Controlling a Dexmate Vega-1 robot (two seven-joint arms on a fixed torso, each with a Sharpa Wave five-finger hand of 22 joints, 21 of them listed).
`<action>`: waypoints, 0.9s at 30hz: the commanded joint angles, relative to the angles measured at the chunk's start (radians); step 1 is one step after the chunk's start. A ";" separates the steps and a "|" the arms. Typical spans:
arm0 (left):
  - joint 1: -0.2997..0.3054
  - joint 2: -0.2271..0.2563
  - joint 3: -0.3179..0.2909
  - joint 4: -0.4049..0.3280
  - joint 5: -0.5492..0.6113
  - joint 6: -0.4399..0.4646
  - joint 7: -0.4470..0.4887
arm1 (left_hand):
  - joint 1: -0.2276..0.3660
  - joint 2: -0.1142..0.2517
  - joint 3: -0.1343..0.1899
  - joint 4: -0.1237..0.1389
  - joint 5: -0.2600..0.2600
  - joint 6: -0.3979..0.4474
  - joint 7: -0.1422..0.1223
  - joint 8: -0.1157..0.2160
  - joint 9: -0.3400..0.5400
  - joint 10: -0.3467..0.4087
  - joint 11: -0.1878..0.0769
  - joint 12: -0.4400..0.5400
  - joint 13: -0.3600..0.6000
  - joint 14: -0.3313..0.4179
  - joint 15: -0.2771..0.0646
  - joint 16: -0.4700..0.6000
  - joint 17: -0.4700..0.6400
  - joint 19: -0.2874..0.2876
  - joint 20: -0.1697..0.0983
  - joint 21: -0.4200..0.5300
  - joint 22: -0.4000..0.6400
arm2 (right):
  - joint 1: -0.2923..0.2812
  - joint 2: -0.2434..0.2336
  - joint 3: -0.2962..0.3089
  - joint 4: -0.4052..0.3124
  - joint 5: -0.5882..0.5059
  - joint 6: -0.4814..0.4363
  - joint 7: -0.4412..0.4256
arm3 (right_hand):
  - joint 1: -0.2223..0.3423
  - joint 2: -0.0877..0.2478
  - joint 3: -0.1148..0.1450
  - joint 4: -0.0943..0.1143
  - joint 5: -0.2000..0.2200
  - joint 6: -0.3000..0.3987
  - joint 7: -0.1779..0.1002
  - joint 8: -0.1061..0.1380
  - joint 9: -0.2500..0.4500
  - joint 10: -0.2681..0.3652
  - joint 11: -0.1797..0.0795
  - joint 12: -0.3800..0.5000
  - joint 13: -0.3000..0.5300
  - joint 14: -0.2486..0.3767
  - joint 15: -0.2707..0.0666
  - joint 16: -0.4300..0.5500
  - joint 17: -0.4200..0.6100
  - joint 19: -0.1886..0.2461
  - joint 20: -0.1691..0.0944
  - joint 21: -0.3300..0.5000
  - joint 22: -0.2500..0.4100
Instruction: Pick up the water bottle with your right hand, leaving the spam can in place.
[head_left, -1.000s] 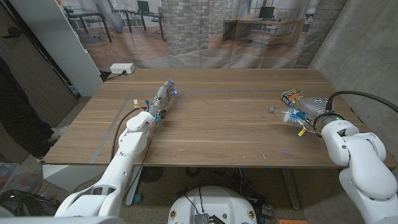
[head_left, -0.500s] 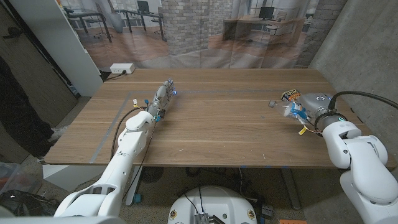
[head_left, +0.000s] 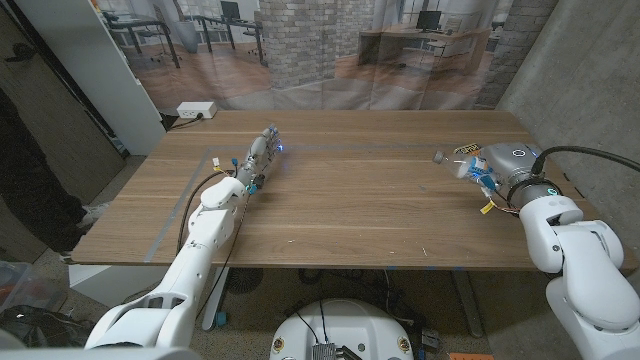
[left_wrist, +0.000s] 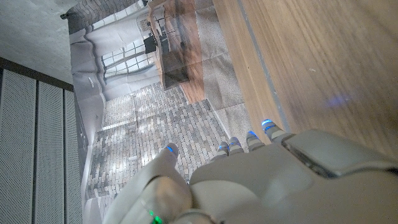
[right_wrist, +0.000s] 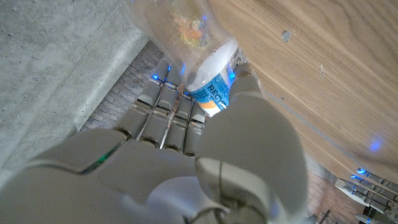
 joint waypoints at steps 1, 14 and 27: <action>-0.025 0.007 -0.003 0.031 -0.001 -0.008 -0.029 | 0.009 0.001 0.000 0.000 0.000 -0.191 -0.002 0.002 0.006 -0.183 -0.002 -0.001 0.005 -0.197 0.000 0.000 0.005 -0.086 0.009 -0.003 0.005 | 0.006 0.019 -0.015 0.004 -0.027 -0.022 -0.062 | 0.111 0.117 0.030 0.034 0.003 0.093 -0.087 0.004 0.003 0.030 -0.025 0.009 0.017 0.010 -0.144 -0.001 0.004 -0.005 -0.021 0.007 -0.002; -0.039 0.023 -0.007 0.047 -0.009 -0.015 -0.089 | 0.009 0.001 -0.001 0.000 0.000 -0.191 -0.002 0.002 0.006 -0.184 -0.003 -0.001 0.005 -0.197 0.000 0.000 0.005 -0.086 0.010 -0.004 0.005 | 0.015 0.048 -0.048 0.023 -0.074 -0.065 -0.136 | 0.106 0.115 0.031 0.038 0.001 0.095 -0.088 0.008 0.003 0.031 -0.020 0.011 0.014 0.014 -0.144 -0.012 0.014 -0.007 -0.020 0.015 -0.009; -0.061 0.049 -0.008 0.080 -0.012 -0.031 -0.159 | 0.010 0.001 -0.001 0.000 0.000 -0.191 -0.001 0.002 0.006 -0.184 -0.001 -0.001 0.005 -0.198 0.000 0.000 0.005 -0.086 0.010 -0.006 0.006 | -0.001 0.074 -0.086 0.046 -0.144 -0.125 -0.255 | 0.102 0.114 0.032 0.041 0.000 0.101 -0.089 0.013 0.002 0.032 -0.030 0.013 0.013 0.017 -0.144 -0.026 0.019 -0.012 -0.021 0.021 -0.014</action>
